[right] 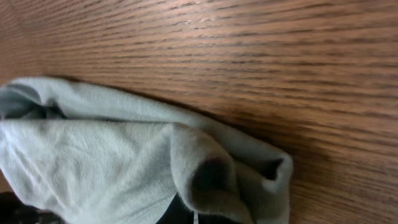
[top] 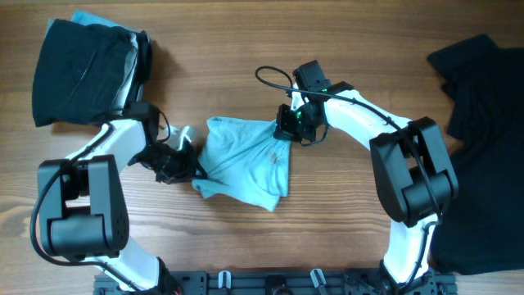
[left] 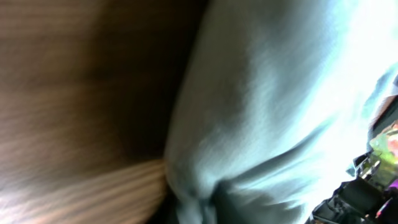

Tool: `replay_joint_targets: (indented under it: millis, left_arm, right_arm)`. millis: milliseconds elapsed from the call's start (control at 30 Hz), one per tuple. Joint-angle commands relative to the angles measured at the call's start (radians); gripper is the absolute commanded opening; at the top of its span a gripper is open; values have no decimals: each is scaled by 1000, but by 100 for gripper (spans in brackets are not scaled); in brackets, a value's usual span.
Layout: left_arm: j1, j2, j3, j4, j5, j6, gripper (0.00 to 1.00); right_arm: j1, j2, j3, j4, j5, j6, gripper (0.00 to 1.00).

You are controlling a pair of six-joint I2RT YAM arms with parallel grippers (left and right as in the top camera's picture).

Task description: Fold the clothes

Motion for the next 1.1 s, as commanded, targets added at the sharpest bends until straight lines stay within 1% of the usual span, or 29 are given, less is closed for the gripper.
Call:
replay_joint_targets:
  millis: [0, 33, 67, 133, 233, 267, 367, 467, 567, 700, 800, 867, 933, 967, 1067]
  left_arm:
    - [41, 10, 9, -20, 22, 4, 70]
    - [43, 9, 11, -7, 45, 4, 75]
    - [45, 9, 14, 7, 63, 4, 76]
    - [45, 9, 26, 58, 107, 4, 78]
    - [45, 9, 39, 181, 153, 4, 79]
    - [45, 9, 39, 221, 159, 4, 78]
    - [39, 9, 38, 314, 166, 4, 70]
    - [20, 10, 38, 392, 165, 4, 67]
    - [-8, 10, 38, 470, 165, 4, 67]
    - [-51, 10, 38, 585, 164, -15, 57]
    - [-77, 12, 38, 626, 153, -27, 35]
    - [-91, 13, 38, 640, 113, -55, 18]
    - [-95, 13, 38, 651, 90, -78, 6]
    - [-95, 13, 38, 654, 90, -83, 4]
    - [-95, 13, 38, 665, 89, -88, 4]
  right_arm:
    - [-6, 21, 2, -12, 92, 2, 4]
    - [-6, 21, 2, -12, 89, -12, 4]
    - [-6, 21, 2, -12, 89, -21, 4]
    - [-6, 21, 2, -13, 77, -35, 5]
    - [-6, 21, 2, -12, 74, -36, 5]
    - [-6, 21, 2, -12, 74, -36, 5]
    - [-6, 21, 2, -12, 74, -36, 5]
    - [-6, 21, 2, -12, 74, -35, 5]
    - [-6, 21, 2, -12, 74, -36, 5]
    - [-6, 21, 2, -13, 74, -38, 5]
    - [-6, 21, 2, -13, 74, -38, 5]
    - [-6, 21, 2, -13, 74, -38, 5]
    - [-6, 21, 2, -13, 74, -38, 5]
    - [-6, 21, 2, -13, 74, -37, 5]
    - [-6, 21, 2, -13, 74, -37, 5]
